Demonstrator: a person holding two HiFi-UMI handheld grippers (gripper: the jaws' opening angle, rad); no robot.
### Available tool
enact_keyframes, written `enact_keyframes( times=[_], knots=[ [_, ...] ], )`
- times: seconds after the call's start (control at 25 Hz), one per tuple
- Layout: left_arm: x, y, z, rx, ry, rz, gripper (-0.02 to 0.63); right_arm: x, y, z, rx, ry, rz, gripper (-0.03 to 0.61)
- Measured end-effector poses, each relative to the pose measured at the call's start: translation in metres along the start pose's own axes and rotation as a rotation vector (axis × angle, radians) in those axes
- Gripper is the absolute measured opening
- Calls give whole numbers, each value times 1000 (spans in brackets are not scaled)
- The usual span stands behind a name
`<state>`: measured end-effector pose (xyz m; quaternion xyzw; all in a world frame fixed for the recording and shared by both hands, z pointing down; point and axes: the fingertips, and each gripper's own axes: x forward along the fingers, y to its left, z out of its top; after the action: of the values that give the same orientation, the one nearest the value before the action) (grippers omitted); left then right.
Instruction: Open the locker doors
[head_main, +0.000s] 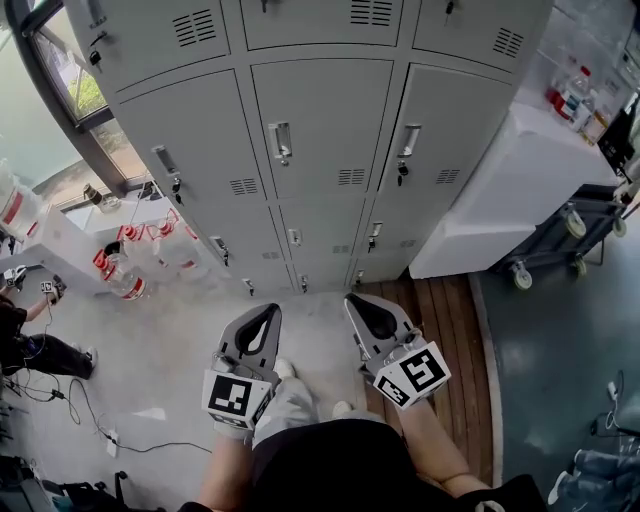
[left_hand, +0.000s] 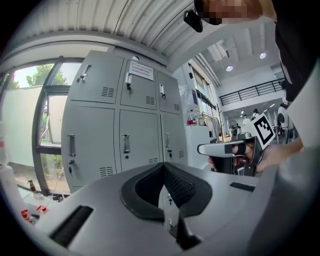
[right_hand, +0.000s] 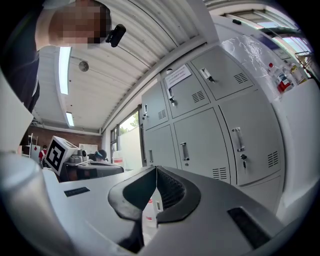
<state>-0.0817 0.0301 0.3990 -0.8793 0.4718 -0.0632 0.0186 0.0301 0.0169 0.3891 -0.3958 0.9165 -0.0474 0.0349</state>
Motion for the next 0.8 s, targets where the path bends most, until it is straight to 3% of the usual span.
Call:
enact_keyframes(
  times=[0.2, 0.48, 0.8],
  knots=[
    [40, 42, 3, -2, -19, -73, 17, 50, -21, 3, -6, -2, -64, 29],
    [86, 98, -7, 32, -29, -239, 17, 114, -42, 4, -7, -6, -197, 29],
    [121, 125, -35, 27, 13, -367, 17, 137, -70, -38, 10, 63, -348, 29]
  ],
)
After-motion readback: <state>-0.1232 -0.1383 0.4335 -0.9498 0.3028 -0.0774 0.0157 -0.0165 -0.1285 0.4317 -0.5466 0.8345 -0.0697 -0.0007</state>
